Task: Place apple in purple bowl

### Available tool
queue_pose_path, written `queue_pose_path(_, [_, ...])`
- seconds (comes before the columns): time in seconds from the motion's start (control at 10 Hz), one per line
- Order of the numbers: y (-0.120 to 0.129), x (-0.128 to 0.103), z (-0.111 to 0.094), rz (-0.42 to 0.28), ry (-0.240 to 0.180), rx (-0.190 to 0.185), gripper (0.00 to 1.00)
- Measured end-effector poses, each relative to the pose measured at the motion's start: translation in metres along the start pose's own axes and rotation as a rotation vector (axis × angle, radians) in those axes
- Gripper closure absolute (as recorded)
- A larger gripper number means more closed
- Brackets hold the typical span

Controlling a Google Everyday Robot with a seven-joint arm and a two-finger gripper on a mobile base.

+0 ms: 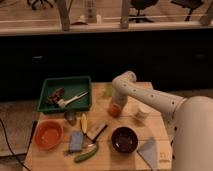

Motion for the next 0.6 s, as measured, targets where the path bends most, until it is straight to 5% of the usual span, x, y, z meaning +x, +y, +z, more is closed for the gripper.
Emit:
queue_pose_path(0.3, [-0.0017, 0.0034, -0.0015, 0.004, 0.003, 0.001, 1.0])
queue_pose_path(0.6, [-0.0008, 0.0071, -0.0028, 0.01, 0.005, -0.001, 1.0])
